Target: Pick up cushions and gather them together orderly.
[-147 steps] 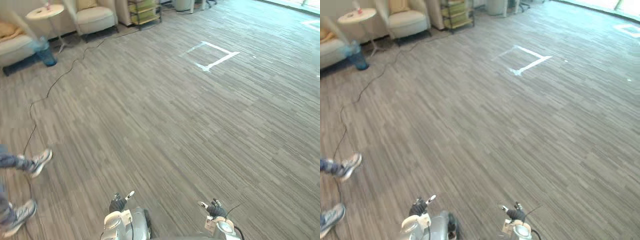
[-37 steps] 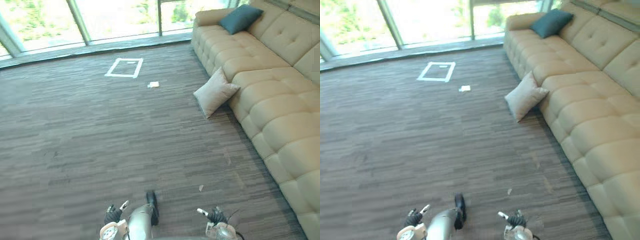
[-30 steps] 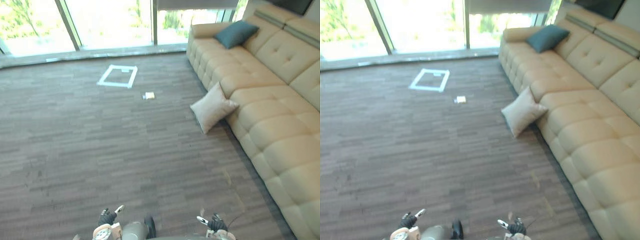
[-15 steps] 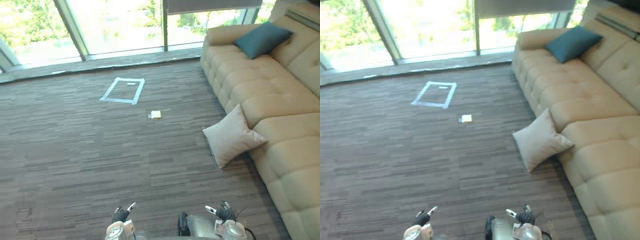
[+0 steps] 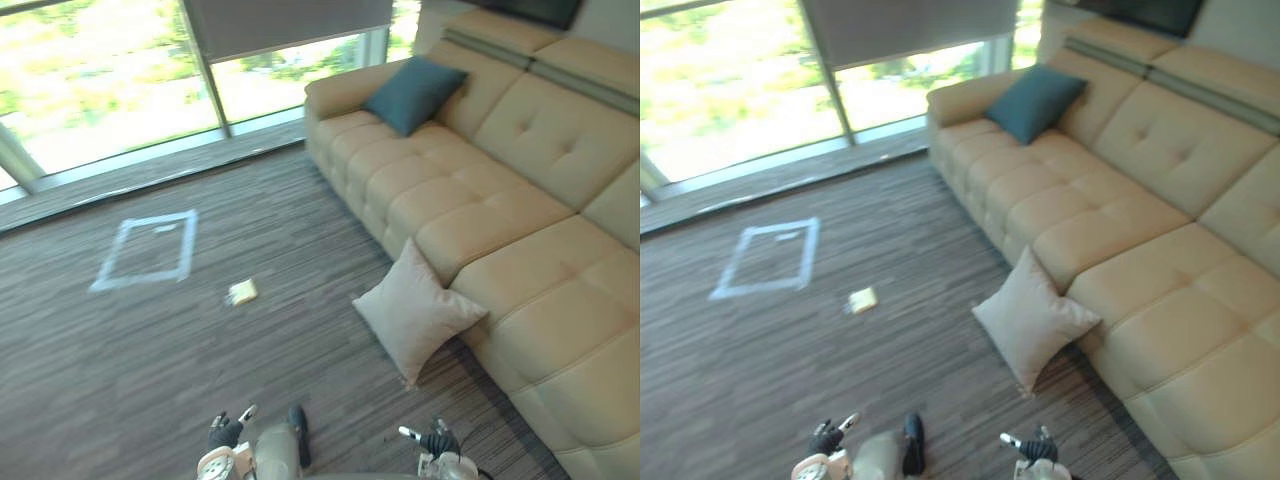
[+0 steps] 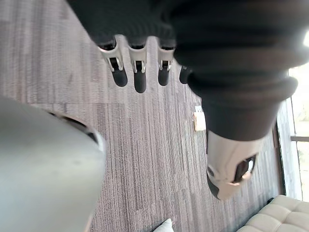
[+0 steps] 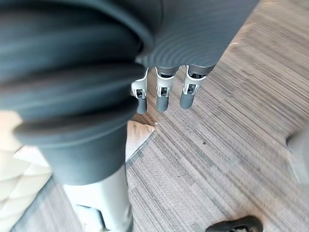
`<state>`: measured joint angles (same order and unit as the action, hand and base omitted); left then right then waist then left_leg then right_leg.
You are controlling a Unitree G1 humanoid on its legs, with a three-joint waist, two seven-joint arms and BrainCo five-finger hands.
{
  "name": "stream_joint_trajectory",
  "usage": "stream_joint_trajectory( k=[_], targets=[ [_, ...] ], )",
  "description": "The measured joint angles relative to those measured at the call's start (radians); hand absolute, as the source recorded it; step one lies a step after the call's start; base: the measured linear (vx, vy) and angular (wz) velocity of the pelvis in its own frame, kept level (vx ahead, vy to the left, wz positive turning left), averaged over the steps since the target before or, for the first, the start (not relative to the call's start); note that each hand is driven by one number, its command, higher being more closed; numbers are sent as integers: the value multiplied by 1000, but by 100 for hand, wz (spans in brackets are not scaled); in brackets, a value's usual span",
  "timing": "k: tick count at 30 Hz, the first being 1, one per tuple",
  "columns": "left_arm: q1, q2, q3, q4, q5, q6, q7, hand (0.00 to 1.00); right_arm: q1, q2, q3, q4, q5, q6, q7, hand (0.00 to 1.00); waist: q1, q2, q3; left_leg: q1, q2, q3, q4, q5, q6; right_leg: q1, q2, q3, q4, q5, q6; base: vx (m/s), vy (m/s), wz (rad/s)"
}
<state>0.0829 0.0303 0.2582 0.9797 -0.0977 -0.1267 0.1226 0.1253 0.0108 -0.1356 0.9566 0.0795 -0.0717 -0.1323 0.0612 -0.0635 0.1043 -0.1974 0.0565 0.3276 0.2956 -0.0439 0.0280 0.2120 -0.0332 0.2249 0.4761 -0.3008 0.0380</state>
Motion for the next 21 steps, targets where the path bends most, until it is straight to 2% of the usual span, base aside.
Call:
stream_joint_trajectory(
  k=[1, 2, 3, 4, 5, 7, 9, 10, 11, 12, 13, 14, 15, 16, 17, 18, 19, 20, 21],
  targets=[
    [-11, 8, -5, 14, 8, 2, 0, 0, 0, 2, -1, -2, 0, -1, 3, 0, -6, -3, 1, 38, -5, 7, -3, -25, 7, -52, -4, -3, 136, 38, 40, 484, 235, -46],
    [-25, 9, -6, 43, 18, 9, 1, 0, -2, -11, -1, -7, -1, -9, 6, 0, -8, 5, 8, 106, -4, 28, -12, -67, 2, -127, -22, -45, 320, 32, 62, 486, 242, -54],
    [-31, 8, -11, 54, 18, 9, 1, 0, -2, -12, -1, -9, -2, -14, 6, 0, -8, 8, 10, 141, -1, 42, -19, -84, 0, -155, -34, -68, 371, 28, 62, 328, 183, -80],
    [-37, 5, -23, 61, 18, 9, 1, 0, -3, -15, -1, -19, -2, -18, 5, 0, -7, 24, 15, 203, 5, 77, -43, -111, -7, -226, -63, -125, 443, 19, 51, 296, 181, -83],
    [-38, 4, -32, 66, 18, 8, 1, 0, -7, -20, 1, -28, -2, -20, 5, 0, -9, 30, 21, 271, 13, 107, -82, -123, -7, -279, -93, -203, 457, -2, 21, 206, 127, -79],
    [-39, 5, -45, 73, 18, 8, 0, 0, -8, -22, 0, -28, -2, -22, 4, 0, -23, 32, 20, 339, 27, 136, -133, -126, -20, -333, -112, -306, 387, -20, 11, 188, 66, -45],
    [-40, 6, -63, 75, 18, 7, -1, 0, -11, -35, -1, -23, -2, -25, 4, 0, -27, 34, 20, 378, 44, 170, -174, -117, -57, -380, -137, -444, 246, -23, 11, 225, -9, -43],
    [-39, 9, -70, 83, 18, 7, -1, 0, -19, -40, -1, -6, -2, -25, 4, 0, -29, 34, 20, 392, 48, 187, -195, -112, -74, -388, -136, -511, 129, 7, -9, 246, -59, -52],
    [-43, 22, -88, 99, 18, 8, -2, 0, -20, -42, -1, 12, -2, -24, 1, 0, -28, 21, 19, 412, 26, 193, -221, -109, -95, -385, -130, -523, -26, 151, -68, 273, -87, -40],
    [-47, 25, -91, 106, 18, 8, -4, 0, -21, -43, -5, 17, 2, -25, 1, 0, -30, 19, 21, 419, 18, 193, -224, -112, -100, -383, -128, -513, -43, 135, -69, 324, -123, -42],
    [-60, 2, -91, 128, 18, 12, -8, 0, -39, -54, -11, 19, 0, -25, 2, 0, -37, 57, 32, 443, 44, 197, -219, -112, -114, -361, -104, -516, -51, 139, -73, 336, -167, -31],
    [-61, -11, -90, 129, 19, 12, -14, 0, -40, -62, -17, 14, -2, -26, 3, 0, -47, 80, 37, 425, 68, 192, -154, -110, -119, -344, -87, -507, -79, 118, -73, 316, -168, -30],
    [-61, -12, -88, 126, 20, 11, -15, 0, -41, -62, -20, 14, -1, -26, 3, 0, -47, 80, 37, 413, 78, 190, -119, -111, -121, -341, -87, -503, -79, 111, -76, 281, -216, -16],
    [-62, -14, -75, 108, 20, 11, -17, 0, -40, -60, -20, 8, 0, -23, 1, 0, -48, 69, 44, 351, 119, 172, 56, -123, -131, -322, -76, -491, -91, 98, -78, 299, -270, -27],
    [-57, -23, -48, 80, 20, 8, -20, 0, -36, -64, -18, 2, 1, -20, -1, 0, -47, 82, 49, 244, 205, 104, 342, -116, -120, -274, -43, -480, -115, 83, -95, 248, -232, -32],
    [-53, -24, -43, 72, 20, 7, -19, 0, -37, -65, -17, 2, 1, -20, -2, 0, -46, 86, 50, 224, 220, 85, 400, -119, -116, -263, -35, -473, -116, 76, -101, 291, -174, -74],
    [-33, -25, -39, 49, 19, 3, -20, 0, -36, -65, -13, 3, 1, -18, -5, 0, -35, 88, 53, 172, 261, 38, 563, -138, -122, -224, -7, -434, -115, 48, -118, 237, -68, -99],
    [-30, -24, -39, 39, 18, 3, -20, 0, -33, -64, -6, 3, 1, -18, -5, 0, -32, 84, 53, 137, 268, 13, 618, -151, -134, -203, 5, -404, -115, 30, -126, 237, -68, -102],
    [-30, -24, -39, 35, 18, 4, -20, 0, -33, -63, -6, 3, 1, -18, -5, 0, -31, 84, 53, 128, 268, 12, 618, -154, -131, -197, 7, -396, -115, 29, -124, 194, -30, -88]
  ],
)
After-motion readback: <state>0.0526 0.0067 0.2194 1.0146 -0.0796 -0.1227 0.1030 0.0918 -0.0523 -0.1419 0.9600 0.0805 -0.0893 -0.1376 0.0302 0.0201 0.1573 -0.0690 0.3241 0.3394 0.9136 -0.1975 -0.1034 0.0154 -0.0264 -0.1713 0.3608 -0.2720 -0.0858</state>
